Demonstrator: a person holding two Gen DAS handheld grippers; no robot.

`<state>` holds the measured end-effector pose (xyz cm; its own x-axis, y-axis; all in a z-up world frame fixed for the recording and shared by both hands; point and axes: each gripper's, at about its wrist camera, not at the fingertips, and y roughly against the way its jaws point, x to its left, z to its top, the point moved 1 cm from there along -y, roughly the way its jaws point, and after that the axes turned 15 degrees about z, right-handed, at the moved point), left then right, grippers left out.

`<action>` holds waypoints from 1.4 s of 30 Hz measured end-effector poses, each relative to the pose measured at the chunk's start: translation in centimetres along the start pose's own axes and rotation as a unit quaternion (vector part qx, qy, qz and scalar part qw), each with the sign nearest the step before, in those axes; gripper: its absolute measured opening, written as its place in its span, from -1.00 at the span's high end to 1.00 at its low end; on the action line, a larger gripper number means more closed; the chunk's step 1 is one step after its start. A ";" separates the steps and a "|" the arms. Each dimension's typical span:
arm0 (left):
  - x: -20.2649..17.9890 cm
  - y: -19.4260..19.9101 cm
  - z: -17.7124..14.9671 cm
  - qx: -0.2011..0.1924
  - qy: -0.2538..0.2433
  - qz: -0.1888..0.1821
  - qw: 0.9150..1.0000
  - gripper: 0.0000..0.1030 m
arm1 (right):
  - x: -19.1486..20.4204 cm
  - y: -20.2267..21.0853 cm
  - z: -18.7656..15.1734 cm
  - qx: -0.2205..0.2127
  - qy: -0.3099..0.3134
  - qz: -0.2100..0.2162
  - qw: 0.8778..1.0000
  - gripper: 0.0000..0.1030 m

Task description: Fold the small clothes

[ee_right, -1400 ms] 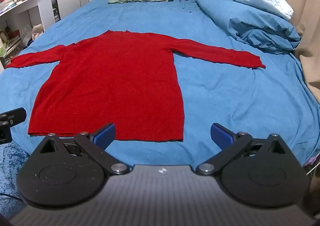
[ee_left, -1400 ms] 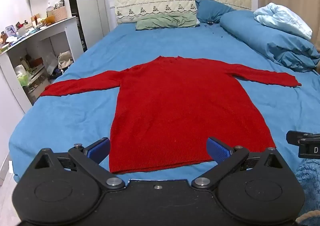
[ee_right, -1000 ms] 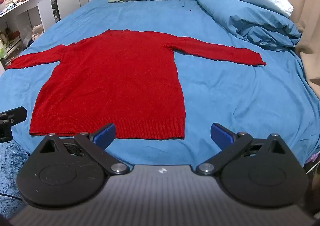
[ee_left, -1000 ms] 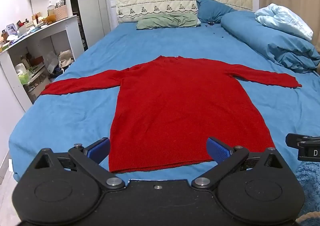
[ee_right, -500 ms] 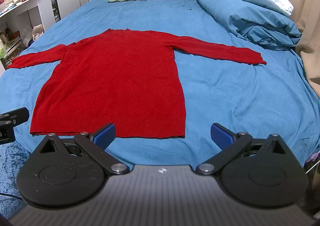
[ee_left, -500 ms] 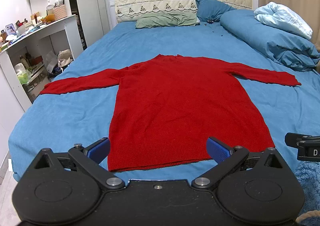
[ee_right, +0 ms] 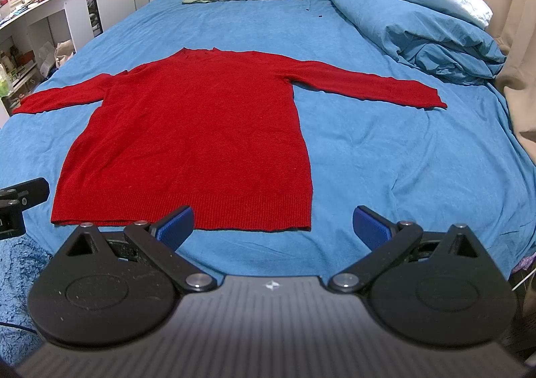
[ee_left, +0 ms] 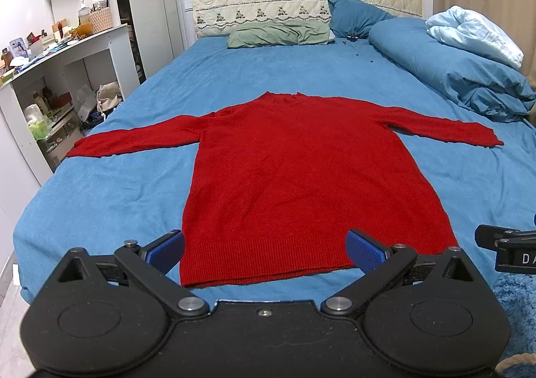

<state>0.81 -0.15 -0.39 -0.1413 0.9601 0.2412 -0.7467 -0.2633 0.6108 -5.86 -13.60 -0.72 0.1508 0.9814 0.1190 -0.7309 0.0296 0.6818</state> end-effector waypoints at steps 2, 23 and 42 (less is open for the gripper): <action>0.1 0.0 0.0 0.000 0.001 -0.001 1.000 -1.00 | 0.0 0.0 0.0 0.000 0.000 0.000 1.000 -1.00; 0.2 0.2 -0.1 0.000 0.002 0.000 1.000 -1.00 | 0.0 -0.3 -0.3 0.000 -0.001 0.001 1.000 -1.00; 0.1 0.3 -0.2 -0.003 0.004 0.007 1.000 -1.00 | 0.0 -0.3 -0.3 -0.001 -0.001 0.001 1.000 -1.00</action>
<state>0.47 -0.12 -0.35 -0.1570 0.9570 0.2439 -0.7482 -0.2764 0.6032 -5.82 -13.56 -1.15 0.1496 0.9812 0.1217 -0.7322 0.0272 0.6805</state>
